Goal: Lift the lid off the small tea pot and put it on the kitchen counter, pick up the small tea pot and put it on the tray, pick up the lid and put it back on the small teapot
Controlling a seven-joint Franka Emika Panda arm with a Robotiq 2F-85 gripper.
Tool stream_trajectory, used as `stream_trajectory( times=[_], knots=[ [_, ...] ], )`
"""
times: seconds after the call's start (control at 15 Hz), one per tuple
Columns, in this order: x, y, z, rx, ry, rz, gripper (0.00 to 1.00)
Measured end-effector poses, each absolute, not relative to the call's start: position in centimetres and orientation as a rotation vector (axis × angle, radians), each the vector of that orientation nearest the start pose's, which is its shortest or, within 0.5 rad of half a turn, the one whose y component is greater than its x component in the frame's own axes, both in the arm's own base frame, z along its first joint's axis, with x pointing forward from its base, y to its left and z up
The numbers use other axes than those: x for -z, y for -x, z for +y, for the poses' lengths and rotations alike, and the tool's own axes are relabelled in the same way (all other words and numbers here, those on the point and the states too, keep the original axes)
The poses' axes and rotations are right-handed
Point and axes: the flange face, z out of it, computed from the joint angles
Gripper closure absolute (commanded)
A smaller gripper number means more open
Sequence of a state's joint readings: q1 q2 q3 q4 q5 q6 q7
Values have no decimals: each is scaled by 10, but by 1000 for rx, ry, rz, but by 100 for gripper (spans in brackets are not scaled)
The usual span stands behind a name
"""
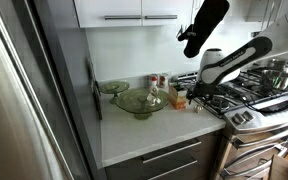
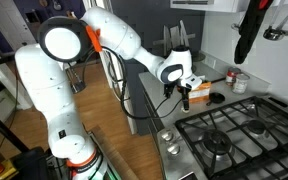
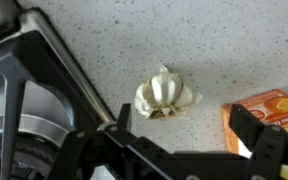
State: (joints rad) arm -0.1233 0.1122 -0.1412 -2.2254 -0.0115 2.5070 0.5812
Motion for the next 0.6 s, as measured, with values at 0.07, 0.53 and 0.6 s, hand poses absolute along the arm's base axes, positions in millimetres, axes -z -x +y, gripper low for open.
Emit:
stream_trajectory(
  times=[0.07,0.53,0.6],
  knots=[
    [-338,-536,-146,262,2871,1246,0],
    [-325,-535,-151,223,2904,1174,51],
    [-323,-535,-151,218,2902,1173,58]
  ],
)
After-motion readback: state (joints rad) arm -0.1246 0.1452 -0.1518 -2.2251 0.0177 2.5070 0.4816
